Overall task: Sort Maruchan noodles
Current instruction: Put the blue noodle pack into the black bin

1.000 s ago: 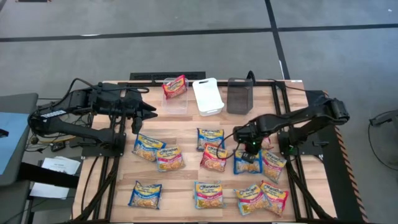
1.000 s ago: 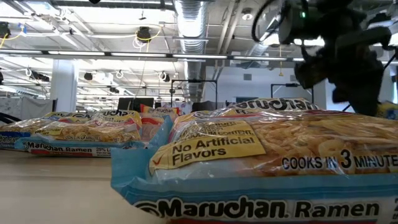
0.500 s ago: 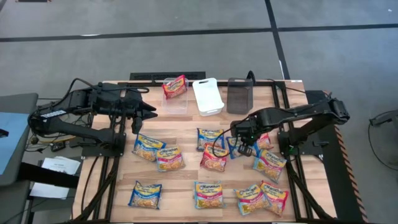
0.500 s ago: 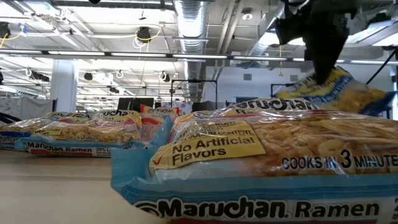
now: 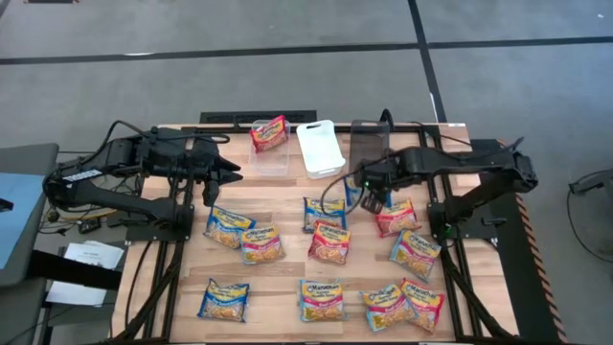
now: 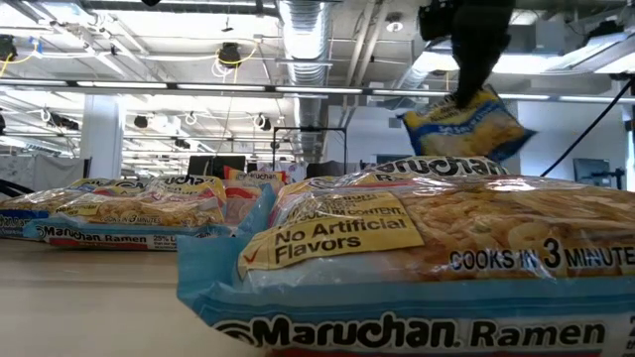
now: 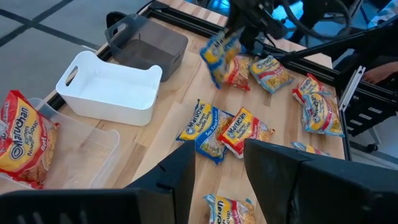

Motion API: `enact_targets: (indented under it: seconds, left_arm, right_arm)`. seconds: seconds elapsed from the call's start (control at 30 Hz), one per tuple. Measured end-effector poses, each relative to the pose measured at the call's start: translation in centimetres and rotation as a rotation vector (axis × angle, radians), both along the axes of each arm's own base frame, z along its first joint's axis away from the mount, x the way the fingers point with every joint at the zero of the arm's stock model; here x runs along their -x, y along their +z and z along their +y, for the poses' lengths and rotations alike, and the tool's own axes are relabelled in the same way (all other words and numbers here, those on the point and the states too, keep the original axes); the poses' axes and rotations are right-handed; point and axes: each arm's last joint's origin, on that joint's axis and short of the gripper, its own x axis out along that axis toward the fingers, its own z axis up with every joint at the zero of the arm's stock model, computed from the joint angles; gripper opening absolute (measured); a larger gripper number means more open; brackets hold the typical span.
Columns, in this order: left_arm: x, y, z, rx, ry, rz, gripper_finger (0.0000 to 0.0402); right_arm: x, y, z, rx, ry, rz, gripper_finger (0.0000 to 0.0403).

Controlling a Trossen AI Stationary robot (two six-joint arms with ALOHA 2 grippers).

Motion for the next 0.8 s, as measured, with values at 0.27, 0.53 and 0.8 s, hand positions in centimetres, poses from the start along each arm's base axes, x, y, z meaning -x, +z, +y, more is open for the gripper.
enact_targets:
  seconds: [0.27, 0.53, 0.8]
  left_arm:
    - [0.1, -0.1, 0.0, 0.001, 0.000, 0.012, 0.0123]
    - [0.2, -0.3, 0.0, 0.004, 0.001, 0.039, 0.0123]
    - [0.3, -0.6, 0.0, 0.019, 0.007, 0.066, 0.0123]
  right_arm:
    - [0.4, 2.0, -4.5, 0.173, -0.088, -0.005, 0.0010]
    - [1.7, 2.7, -10.1, 0.296, -0.187, 0.014, 0.0009]
    - [2.6, 2.4, -15.8, 0.358, -0.295, -0.017, 0.0009]
